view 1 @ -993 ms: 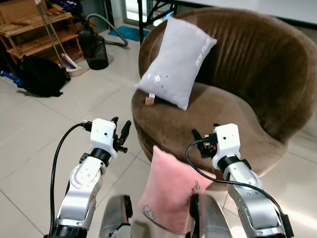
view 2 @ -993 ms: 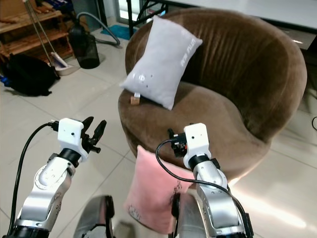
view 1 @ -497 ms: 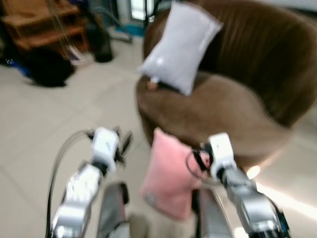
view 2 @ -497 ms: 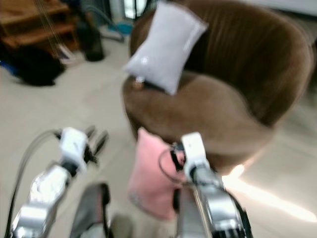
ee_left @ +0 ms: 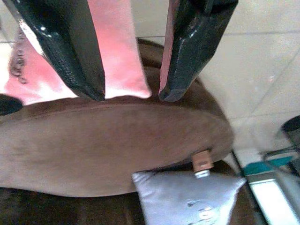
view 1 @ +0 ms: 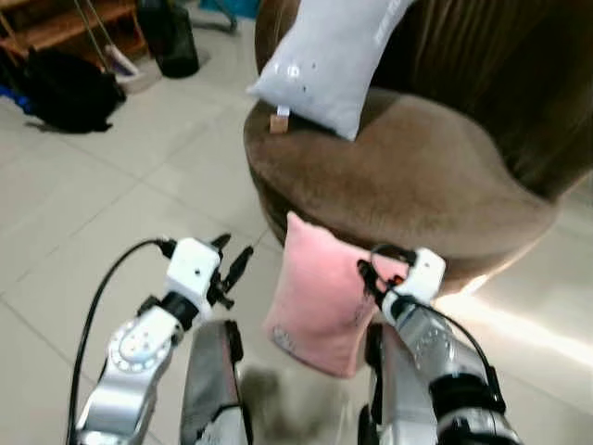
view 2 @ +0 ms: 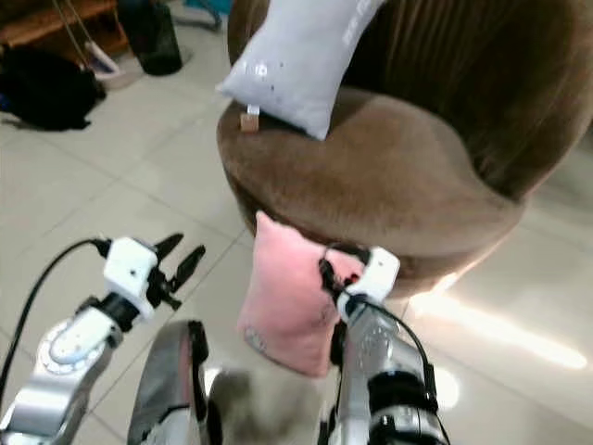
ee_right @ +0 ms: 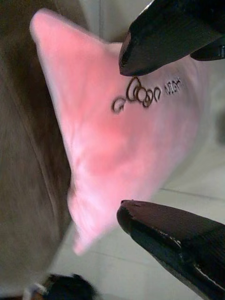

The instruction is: Move the pillow to the sofa from floor

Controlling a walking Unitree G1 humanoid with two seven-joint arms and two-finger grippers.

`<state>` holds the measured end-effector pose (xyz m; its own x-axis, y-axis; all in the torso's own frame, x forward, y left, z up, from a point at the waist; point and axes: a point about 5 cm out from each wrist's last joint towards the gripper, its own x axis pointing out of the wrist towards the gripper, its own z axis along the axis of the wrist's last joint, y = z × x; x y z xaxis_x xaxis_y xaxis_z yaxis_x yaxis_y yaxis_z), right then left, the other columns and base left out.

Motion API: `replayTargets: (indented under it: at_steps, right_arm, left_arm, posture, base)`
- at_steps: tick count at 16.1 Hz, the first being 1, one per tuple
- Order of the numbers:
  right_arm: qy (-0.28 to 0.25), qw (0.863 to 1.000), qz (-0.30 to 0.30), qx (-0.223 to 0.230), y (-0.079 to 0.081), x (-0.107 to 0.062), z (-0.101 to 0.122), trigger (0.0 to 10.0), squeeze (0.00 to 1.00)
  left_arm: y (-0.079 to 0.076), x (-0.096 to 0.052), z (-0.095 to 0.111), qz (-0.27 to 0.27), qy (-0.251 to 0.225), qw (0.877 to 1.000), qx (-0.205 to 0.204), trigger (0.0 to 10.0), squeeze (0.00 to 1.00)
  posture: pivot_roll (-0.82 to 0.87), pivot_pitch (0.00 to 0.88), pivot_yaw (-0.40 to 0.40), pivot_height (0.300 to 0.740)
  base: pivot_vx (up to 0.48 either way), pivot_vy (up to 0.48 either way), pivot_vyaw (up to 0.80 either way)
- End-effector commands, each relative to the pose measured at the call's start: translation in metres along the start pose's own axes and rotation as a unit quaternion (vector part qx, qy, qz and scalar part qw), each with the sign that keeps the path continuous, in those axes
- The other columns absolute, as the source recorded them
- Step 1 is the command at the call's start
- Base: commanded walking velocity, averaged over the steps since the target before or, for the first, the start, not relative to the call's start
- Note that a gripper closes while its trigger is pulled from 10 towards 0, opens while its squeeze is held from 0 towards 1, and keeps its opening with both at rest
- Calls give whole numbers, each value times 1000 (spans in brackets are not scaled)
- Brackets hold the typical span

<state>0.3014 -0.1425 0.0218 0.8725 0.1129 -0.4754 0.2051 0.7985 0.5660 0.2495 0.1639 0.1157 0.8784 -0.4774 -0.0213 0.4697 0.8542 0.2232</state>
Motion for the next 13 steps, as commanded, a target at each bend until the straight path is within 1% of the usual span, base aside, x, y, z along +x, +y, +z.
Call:
replayTargets:
  at_steps: [1, 2, 3, 4, 5, 7, 10, 12, 13]
  right_arm:
    - [-14, 1000, -13, 24, -3, 2, 2, 10000, 1000]
    - [-19, 999, -17, 35, -4, 5, 4, 10000, 1000]
    - [-37, 998, -25, 47, -7, 8, 11, 10000, 1000]
    - [-45, 997, -28, 56, -7, 8, 14, 10000, 1000]
    - [-66, 994, -33, 76, -9, 10, 20, 10000, 1000]
    - [-87, 991, -38, 90, -11, 10, 25, 10000, 1000]
    - [-106, 991, -62, 58, -11, 13, 29, 10000, 1000]
    - [-107, 990, -70, 54, -10, 15, 30, 10000, 1000]
    - [-107, 990, -70, 56, -8, 16, 30, 10000, 890]
  left_arm:
    - [-4, -3, 5, -24, -4, 1000, -7, 10000, 0]
    - [-5, -5, 10, -39, -8, 999, -8, 10000, 0]
    - [-9, -7, 13, -73, -5, 997, -21, 10000, 0]
    - [-10, -9, 14, -89, -3, 996, -26, 10000, 0]
    - [-12, -15, 16, -114, 5, 993, -32, 10000, 0]
    - [-12, -25, 20, -127, 14, 991, -30, 10000, 0]
    - [-11, -34, 27, -137, 25, 990, -30, 10000, 0]
    - [-12, -39, 31, -142, 29, 989, -32, 10000, 0]
    - [-12, -41, 33, -147, 34, 988, -32, 10000, 0]
  posture:
    - [97, 210, 62, 521]
    - [113, 224, 77, 521]
    - [128, 245, 92, 521]
    - [137, 253, 99, 521]
    - [155, 267, 111, 521]
    - [183, 280, 118, 521]
    - [225, 300, 124, 521]
    - [255, 309, 134, 521]
    - [267, 311, 136, 521]
  base:
    - [0, 0, 0]
    - [0, 0, 0]
    - [0, 0, 0]
    - [0, 0, 0]
    - [0, 0, 0]
    - [0, 0, 0]
    - [0, 0, 0]
    - [0, 0, 0]
    - [0, 0, 0]
